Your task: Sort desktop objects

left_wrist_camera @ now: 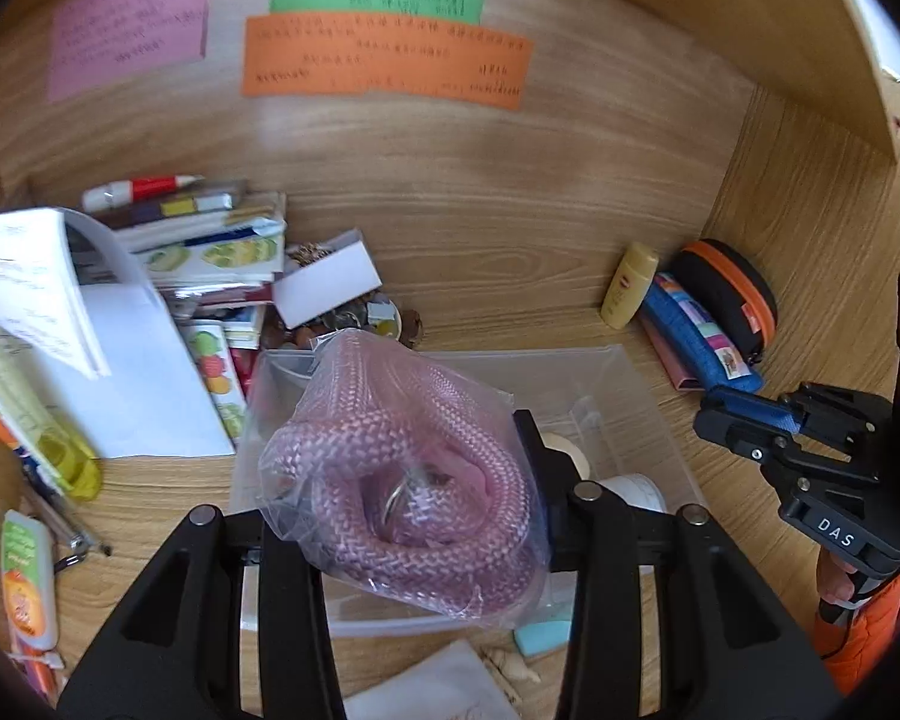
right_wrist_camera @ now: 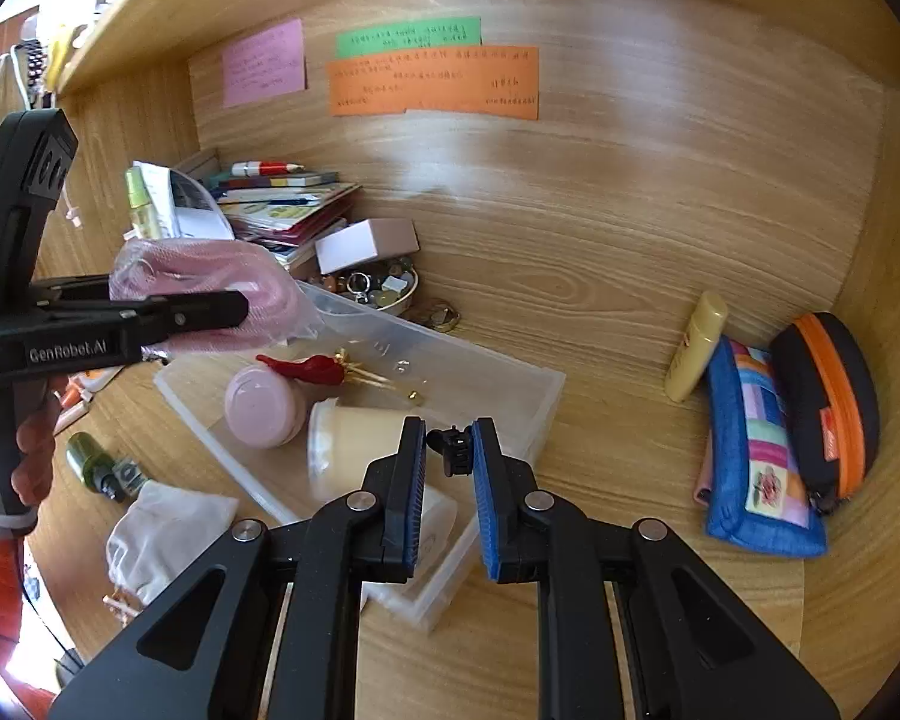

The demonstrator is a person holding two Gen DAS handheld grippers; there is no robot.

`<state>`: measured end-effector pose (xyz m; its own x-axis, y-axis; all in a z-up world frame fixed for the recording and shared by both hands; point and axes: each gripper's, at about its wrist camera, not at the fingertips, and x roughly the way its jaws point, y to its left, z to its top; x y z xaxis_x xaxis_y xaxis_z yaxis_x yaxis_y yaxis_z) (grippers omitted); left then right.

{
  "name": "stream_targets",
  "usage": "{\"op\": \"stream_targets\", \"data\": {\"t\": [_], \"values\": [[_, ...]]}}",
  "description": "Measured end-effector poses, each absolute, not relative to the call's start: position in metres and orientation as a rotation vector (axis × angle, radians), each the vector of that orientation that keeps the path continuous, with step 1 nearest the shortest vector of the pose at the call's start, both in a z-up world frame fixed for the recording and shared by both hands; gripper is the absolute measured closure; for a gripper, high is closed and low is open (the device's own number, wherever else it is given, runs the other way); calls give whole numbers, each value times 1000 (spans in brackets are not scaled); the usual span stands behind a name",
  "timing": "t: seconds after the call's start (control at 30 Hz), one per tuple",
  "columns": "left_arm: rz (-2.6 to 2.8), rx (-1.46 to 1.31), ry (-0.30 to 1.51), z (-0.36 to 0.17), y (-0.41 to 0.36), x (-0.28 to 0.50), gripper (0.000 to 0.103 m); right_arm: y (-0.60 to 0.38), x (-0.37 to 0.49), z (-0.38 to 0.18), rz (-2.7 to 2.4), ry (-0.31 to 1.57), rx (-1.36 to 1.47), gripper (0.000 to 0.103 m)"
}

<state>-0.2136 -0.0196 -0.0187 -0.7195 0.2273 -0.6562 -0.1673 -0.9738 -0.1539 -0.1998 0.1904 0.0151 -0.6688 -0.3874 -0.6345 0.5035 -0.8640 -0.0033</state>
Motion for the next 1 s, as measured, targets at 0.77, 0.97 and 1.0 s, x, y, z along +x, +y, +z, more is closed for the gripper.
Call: {"op": "stream_targets", "data": {"t": [0.77,0.97,1.0], "values": [[2556,-1241,-166,-76,-9,-258,62,150,-273,-33,-2468,385,1078,89],[2540,-1258,-200,-77,-11,-257,52,145,-280,-43,-2471,426,1121,89],[2540,-1253,-201,-76,-11,-256,50,144,-281,-44,-2471,430,1127,89]]}}
